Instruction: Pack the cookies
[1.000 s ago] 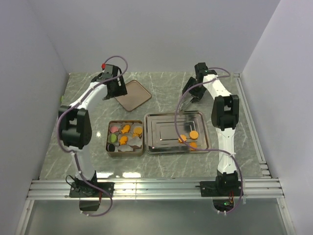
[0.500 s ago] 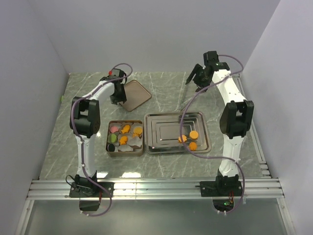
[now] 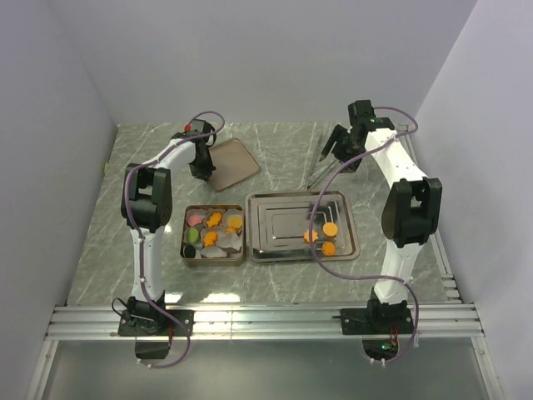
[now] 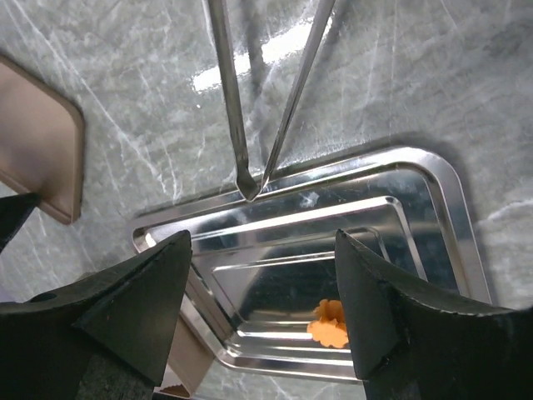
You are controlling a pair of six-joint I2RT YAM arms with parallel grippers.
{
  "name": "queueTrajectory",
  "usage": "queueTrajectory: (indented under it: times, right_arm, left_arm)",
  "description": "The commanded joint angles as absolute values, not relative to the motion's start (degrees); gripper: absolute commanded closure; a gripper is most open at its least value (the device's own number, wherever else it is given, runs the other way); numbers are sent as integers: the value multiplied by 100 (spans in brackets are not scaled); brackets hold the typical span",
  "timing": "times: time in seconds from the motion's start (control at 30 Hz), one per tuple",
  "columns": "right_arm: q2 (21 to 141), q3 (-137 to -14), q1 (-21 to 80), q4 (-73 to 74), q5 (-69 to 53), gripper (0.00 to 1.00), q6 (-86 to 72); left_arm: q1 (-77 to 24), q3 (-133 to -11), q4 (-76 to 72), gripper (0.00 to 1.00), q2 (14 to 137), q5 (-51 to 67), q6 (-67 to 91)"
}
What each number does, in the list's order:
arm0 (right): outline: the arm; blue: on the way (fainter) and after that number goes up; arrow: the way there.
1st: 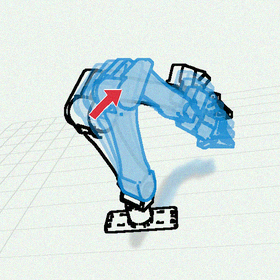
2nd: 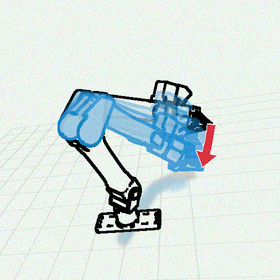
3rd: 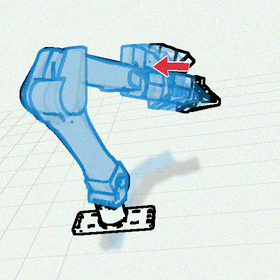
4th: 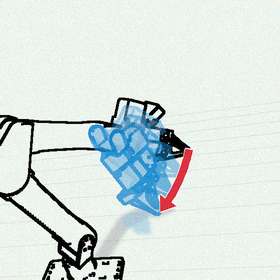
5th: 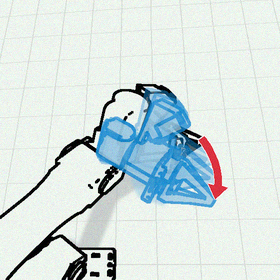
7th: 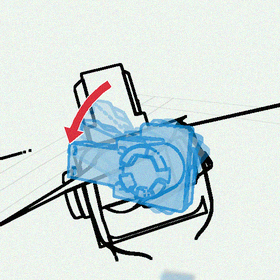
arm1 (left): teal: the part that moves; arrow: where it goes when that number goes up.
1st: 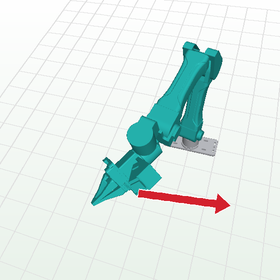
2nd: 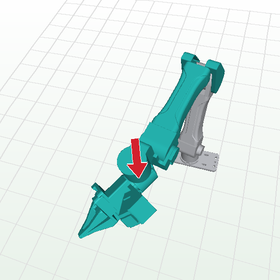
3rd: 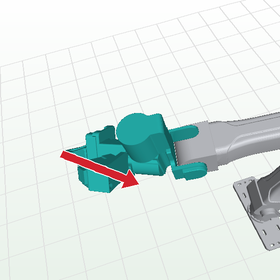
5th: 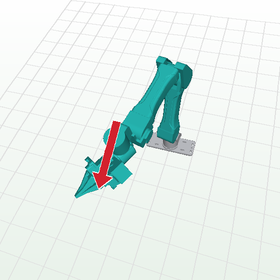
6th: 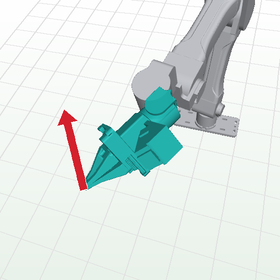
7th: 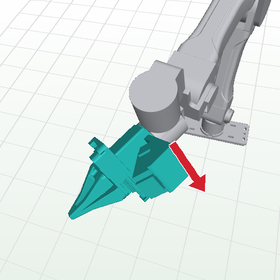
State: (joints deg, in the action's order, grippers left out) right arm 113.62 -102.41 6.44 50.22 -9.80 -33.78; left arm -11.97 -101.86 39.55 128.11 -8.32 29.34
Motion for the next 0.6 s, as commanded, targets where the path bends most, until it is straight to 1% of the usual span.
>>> queueTrajectory:
  times: [0.0, 0.1, 0.23, 0.37, 0.47, 0.57]
  right_arm:
    - [10802, -10274, 642, 5053, -844, 24, -3296]
    - [10653, -10406, 677, 5132, -800, 24, -3287]
    - [10644, -10897, 870, 5291, -1018, 24, -3226]
    - [10731, -11390, 1203, 5300, -1869, 24, -3278]
    - [10880, -11864, 1511, 5282, -2231, 24, -3375]
    - [11082, -12006, 1687, 5046, -3222, 24, -3787]
  left_arm:
    - [-1116, -10151, 4025, 100, 12982, -729, 2865]
    - [-1072, -10161, 4052, 100, 12719, -651, 2848]
    - [-1063, -9923, 3841, 100, 11956, -598, 2769]
    - [-1063, -9405, 3517, 100, 11181, -703, 2707]
    - [-1072, -9246, 3472, 100, 10654, -896, 2646]
    - [-1160, -9001, 3332, 100, 10013, -1228, 2497]
